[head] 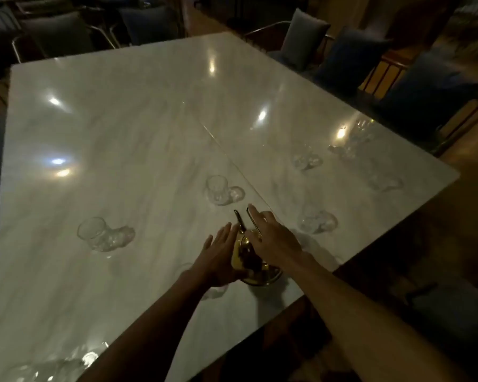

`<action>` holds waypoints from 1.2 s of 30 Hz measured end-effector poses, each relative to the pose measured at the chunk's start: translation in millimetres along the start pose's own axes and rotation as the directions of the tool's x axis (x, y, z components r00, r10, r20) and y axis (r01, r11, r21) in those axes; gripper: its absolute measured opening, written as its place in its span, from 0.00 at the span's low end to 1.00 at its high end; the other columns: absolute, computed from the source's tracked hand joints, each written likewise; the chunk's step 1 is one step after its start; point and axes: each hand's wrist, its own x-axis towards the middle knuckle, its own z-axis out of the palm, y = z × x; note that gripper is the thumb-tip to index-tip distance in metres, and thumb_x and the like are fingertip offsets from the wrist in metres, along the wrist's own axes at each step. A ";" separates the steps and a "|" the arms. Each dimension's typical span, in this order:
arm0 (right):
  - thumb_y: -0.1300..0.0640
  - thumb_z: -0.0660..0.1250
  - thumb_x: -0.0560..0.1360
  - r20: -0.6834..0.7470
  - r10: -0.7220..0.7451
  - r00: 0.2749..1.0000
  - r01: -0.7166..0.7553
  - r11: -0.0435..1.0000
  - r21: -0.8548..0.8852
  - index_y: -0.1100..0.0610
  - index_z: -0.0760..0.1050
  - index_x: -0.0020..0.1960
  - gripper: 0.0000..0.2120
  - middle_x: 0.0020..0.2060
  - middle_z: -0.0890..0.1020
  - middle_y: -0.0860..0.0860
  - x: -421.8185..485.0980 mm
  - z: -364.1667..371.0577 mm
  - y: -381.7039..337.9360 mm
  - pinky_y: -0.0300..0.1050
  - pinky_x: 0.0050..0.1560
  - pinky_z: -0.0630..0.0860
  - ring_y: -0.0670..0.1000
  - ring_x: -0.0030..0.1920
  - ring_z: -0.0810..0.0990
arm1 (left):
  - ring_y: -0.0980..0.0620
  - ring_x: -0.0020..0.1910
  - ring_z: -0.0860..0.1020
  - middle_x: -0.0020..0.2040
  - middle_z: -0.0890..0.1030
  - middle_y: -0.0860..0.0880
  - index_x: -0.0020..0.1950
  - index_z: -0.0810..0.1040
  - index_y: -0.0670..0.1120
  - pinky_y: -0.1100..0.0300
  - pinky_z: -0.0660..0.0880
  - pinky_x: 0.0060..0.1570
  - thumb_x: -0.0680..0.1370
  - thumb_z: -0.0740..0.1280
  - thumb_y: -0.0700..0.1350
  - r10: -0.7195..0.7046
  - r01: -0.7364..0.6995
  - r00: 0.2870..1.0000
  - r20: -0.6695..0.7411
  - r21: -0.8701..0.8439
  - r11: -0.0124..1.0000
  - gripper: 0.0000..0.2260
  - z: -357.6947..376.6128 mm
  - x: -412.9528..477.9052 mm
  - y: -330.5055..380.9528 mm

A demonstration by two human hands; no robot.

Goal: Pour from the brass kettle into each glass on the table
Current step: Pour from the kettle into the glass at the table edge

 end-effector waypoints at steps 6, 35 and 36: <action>0.50 0.52 0.82 -0.003 0.038 0.999 -0.037 0.986 0.161 0.44 0.51 0.78 0.25 0.48 0.79 0.57 12.6 19.4 10.0 0.53 0.46 0.80 0.54 0.44 0.79 | 0.44 0.86 0.41 0.87 0.40 0.45 0.86 0.36 0.49 0.44 0.41 0.83 0.75 0.74 0.64 -0.005 0.007 0.997 0.079 -0.023 1.000 0.57 26.0 17.5 4.0; 0.53 0.59 0.81 -0.256 0.130 0.958 -0.068 0.968 0.240 0.49 0.66 0.74 0.21 0.30 0.77 0.43 -170.7 16.2 -130.9 0.26 0.31 0.68 0.38 0.25 0.72 | 0.46 0.86 0.49 0.87 0.43 0.48 0.87 0.42 0.52 0.42 0.51 0.83 0.63 0.65 0.77 0.412 -0.413 0.911 -0.036 -0.119 0.903 0.61 71.1 -156.7 -14.0; 0.53 0.60 0.81 -0.252 0.128 0.959 -0.067 0.969 0.239 0.48 0.66 0.74 0.21 0.33 0.81 0.45 -179.8 20.2 -140.4 0.29 0.35 0.72 0.38 0.28 0.73 | 0.46 0.86 0.49 0.87 0.43 0.48 0.87 0.43 0.52 0.41 0.52 0.83 0.63 0.66 0.78 0.408 -0.410 0.912 -0.044 -0.131 0.903 0.61 75.7 -168.8 -20.4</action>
